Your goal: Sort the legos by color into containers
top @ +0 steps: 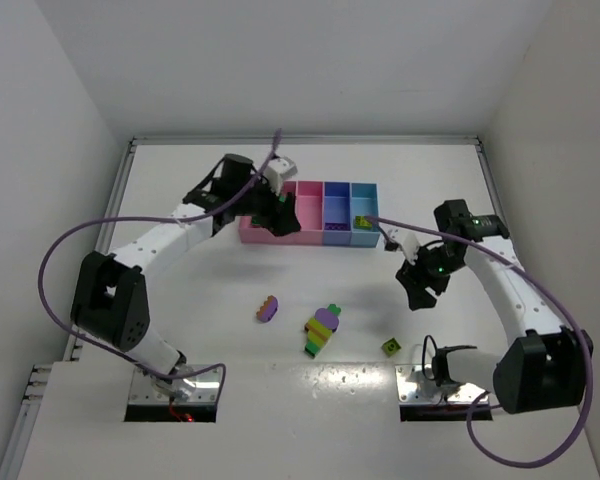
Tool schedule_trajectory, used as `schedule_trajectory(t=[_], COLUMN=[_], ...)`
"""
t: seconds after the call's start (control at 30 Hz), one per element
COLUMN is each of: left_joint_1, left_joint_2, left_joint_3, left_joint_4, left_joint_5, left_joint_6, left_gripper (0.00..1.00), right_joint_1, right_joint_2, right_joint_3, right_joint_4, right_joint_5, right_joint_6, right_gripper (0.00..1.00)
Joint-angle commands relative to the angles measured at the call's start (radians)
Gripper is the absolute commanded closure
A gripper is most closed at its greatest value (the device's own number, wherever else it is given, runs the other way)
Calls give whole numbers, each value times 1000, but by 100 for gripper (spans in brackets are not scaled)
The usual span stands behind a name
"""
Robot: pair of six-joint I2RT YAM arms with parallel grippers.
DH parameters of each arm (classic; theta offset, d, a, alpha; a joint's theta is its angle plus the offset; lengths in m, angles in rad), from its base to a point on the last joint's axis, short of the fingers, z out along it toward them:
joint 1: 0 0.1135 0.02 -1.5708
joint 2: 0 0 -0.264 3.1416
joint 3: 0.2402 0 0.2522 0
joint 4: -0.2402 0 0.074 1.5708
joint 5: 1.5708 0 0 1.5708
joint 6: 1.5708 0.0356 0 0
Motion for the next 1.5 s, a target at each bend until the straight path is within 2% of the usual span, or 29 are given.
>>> schedule_trajectory(t=[0.0,0.03,0.17,0.33,0.47,0.6,0.8,0.93,1.0,1.2,1.47], left_joint_1=[-184,-222,-352,-470,-539,-587,-633,-668,-678,-707,-716], left_joint_2=[-51,-63,-91,-49,78,217,386,457,494,545,646], left_joint_3=[-58,-76,-171,-210,-148,-57,98,150,167,218,281], left_joint_4=[-14,-14,92,201,247,286,238,181,145,59,16], left_joint_5=[223,239,297,291,315,363,443,476,492,527,527], left_joint_6=[210,238,353,542,629,702,789,843,881,949,956], left_gripper=[27,27,27,27,28,35,39,40,40,31,29], right_joint_1=[-14,-25,-92,-176,-300,-446,-600,-647,-661,-683,-692], right_joint_2=[-100,-109,-126,-7,118,217,311,331,331,351,340], right_joint_3=[-7,-7,-34,67,152,267,353,373,373,411,447], right_joint_4=[62,93,251,285,305,305,273,273,273,233,196], right_joint_5=[65,76,287,360,362,209,72,15,-5,-42,-83], right_joint_6=[65,121,347,523,662,755,765,775,775,763,752], right_gripper=[35,35,35,35,32,30,30,30,30,30,30])
